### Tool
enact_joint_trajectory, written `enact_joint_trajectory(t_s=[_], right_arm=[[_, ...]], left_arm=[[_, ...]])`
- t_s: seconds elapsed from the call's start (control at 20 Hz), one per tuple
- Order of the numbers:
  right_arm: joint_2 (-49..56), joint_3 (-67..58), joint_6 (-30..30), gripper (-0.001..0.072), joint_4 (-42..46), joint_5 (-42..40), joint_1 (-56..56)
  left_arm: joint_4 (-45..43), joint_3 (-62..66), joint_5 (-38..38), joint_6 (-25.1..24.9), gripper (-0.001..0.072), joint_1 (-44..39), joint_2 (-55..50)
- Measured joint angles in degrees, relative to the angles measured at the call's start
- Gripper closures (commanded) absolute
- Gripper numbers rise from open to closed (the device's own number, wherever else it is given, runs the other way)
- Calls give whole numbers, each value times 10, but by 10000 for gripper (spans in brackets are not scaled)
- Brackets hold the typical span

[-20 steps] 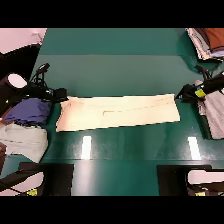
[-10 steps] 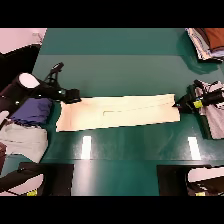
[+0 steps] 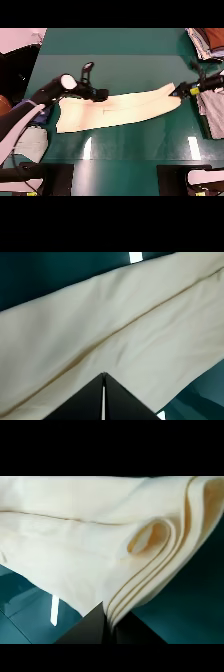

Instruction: Fold the shirts.

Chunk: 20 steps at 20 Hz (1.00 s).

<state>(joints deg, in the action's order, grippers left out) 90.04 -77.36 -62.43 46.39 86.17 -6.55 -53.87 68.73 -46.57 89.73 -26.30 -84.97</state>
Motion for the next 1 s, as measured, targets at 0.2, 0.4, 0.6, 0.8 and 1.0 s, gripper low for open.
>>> enact_joint_trajectory(t_s=[0.2,0.4,0.6,0.8,1.0], right_arm=[[-78,-54,-35,700,-40,-1,49],[-125,-90,-68,701,-66,-20,111],[-140,-122,-85,700,-74,-35,172],[-144,-138,-92,700,-78,-54,220],[-145,-142,-95,700,-78,-78,262]], left_arm=[[3,63,1,2,686,-47,-78],[6,88,4,3,686,-75,-124],[10,95,5,3,686,-83,-145],[12,97,1,2,686,-82,-148],[-7,98,-15,0,686,-45,-105]])
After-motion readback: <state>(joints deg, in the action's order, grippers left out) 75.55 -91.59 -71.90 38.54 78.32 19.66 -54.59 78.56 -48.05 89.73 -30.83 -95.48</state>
